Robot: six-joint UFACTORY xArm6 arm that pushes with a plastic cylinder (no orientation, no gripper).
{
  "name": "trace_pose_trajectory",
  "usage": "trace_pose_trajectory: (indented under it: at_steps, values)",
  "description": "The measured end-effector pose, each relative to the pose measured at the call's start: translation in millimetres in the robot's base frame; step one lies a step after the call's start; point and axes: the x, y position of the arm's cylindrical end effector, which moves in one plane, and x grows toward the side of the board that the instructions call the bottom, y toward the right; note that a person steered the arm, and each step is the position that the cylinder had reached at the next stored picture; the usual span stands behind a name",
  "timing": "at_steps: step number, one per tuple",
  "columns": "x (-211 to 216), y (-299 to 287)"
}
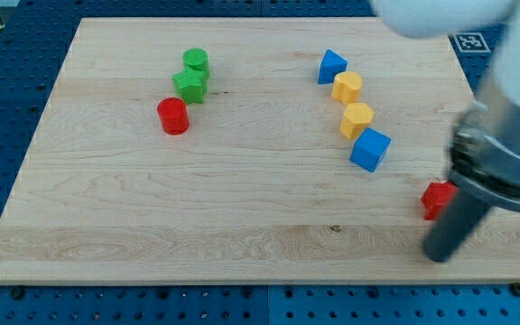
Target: Place the red star diagonal to the red circle
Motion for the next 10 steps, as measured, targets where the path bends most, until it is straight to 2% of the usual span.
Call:
trace_pose_trajectory:
  at_steps: [1, 2, 4, 6, 7, 9, 10]
  values:
    - [6, 64]
    - [-30, 79]
    - [-45, 69]
    - [-45, 2]
    - [-45, -1]
    - [-48, 32]
    - [-62, 27]
